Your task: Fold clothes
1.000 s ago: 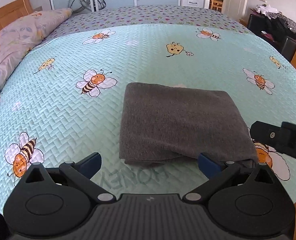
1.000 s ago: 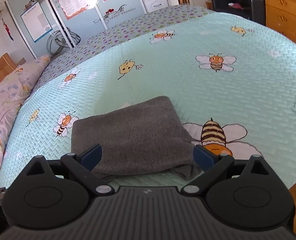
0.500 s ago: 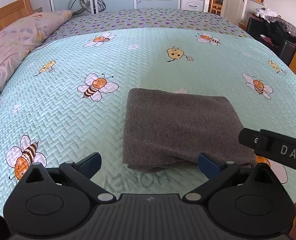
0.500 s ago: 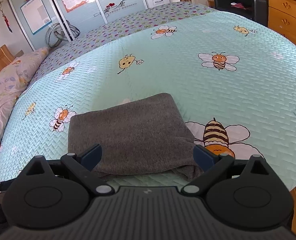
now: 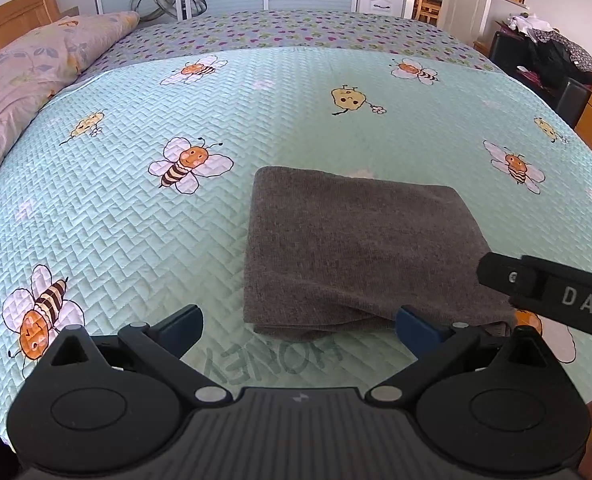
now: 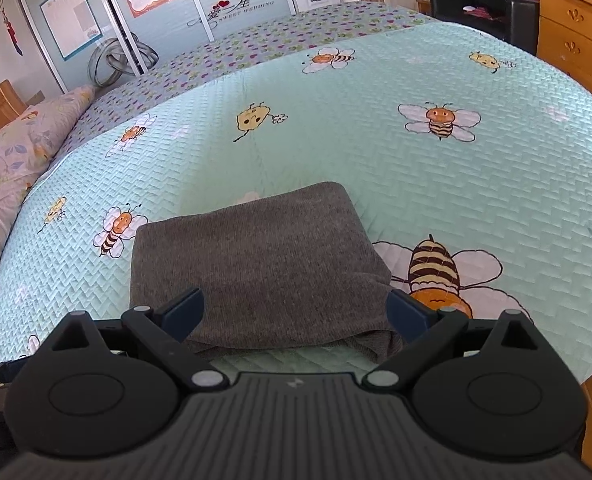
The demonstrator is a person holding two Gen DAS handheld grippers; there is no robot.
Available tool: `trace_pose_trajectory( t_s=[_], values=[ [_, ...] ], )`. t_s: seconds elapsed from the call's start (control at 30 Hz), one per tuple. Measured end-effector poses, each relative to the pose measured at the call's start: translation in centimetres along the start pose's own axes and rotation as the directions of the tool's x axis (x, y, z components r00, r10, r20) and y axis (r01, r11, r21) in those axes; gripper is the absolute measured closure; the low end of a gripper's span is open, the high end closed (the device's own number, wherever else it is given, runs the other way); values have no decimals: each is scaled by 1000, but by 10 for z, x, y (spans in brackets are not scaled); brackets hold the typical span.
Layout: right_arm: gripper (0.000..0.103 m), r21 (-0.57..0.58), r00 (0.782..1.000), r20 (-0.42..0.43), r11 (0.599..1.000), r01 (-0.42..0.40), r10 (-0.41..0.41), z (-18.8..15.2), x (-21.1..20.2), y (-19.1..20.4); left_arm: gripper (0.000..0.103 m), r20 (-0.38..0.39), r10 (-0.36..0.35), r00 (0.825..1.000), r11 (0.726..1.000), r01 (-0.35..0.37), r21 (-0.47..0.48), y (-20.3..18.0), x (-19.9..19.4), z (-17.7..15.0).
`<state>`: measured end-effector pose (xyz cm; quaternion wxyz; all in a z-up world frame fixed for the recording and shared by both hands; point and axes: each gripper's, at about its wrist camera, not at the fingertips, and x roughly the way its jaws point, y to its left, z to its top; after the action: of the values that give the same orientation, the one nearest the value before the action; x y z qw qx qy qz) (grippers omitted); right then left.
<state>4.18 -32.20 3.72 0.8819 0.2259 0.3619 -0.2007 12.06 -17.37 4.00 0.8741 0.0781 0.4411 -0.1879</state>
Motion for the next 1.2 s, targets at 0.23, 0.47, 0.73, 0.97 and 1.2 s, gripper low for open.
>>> trace_pose_trajectory(
  t_s=[0.23, 0.47, 0.73, 0.97, 1.2],
  values=[
    [5, -16, 1000, 0, 1000, 6, -6, -2, 0, 3, 1, 4, -2, 1000, 1000, 2, 4, 1, 0, -1],
    [5, -62, 1000, 22, 998, -2, 3, -5, -3, 8, 1, 2, -2, 1000, 1000, 2, 15, 0, 2, -2],
    [5, -92, 998, 59, 996, -14, 20, -8, -8, 12, 1, 69, -3, 998, 998, -1, 58, 0, -4, -3],
    [5, -152, 986, 153, 988, -35, 59, -9, -23, 17, 1, 150, -48, 988, 998, 40, 57, 6, -18, -8],
    [5, -187, 970, 232, 982, -33, 77, -8, -37, 14, 1, 187, -46, 981, 999, 45, 5, 21, -23, -12]
  ],
)
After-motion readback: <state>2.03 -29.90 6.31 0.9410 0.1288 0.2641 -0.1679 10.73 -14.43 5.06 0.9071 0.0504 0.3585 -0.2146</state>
